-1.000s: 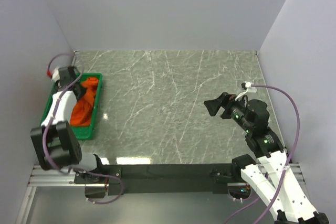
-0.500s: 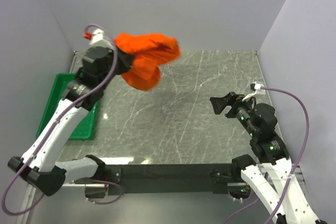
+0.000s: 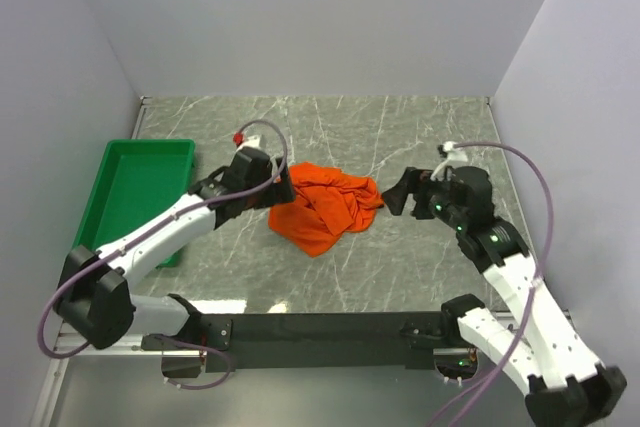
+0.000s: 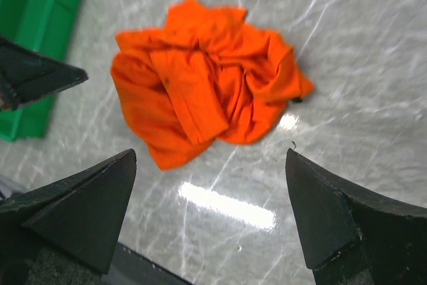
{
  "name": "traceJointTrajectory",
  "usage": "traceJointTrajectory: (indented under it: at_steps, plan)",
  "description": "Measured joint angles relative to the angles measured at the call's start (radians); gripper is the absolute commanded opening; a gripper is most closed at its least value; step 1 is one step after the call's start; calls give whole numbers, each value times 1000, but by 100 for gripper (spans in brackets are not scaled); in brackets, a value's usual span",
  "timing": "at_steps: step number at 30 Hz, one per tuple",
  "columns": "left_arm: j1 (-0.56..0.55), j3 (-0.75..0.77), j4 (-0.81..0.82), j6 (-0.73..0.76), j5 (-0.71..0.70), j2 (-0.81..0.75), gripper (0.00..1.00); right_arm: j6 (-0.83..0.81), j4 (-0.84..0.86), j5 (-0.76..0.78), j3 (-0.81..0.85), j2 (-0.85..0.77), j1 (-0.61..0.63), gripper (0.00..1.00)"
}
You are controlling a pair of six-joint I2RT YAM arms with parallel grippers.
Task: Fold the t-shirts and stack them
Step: Move the tshirt to the center of the board
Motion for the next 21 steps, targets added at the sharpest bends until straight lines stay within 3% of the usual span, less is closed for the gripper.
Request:
traceJointTrajectory:
  at_steps: [3, 7, 13, 21]
  plan:
    - [-5, -106, 10, -40, 2, -54, 90, 0, -4, -16, 7, 102, 45, 97]
    - [-43, -232, 60, -106, 13, -100, 88, -15, -5, -11, 27, 270, 157, 78]
    - [-150, -363, 143, -226, 27, -103, 89, -47, 12, 39, 112, 514, 314, 66]
    - [-188, -336, 253, -298, -3, 43, 86, -66, 50, 66, 188, 772, 379, 66]
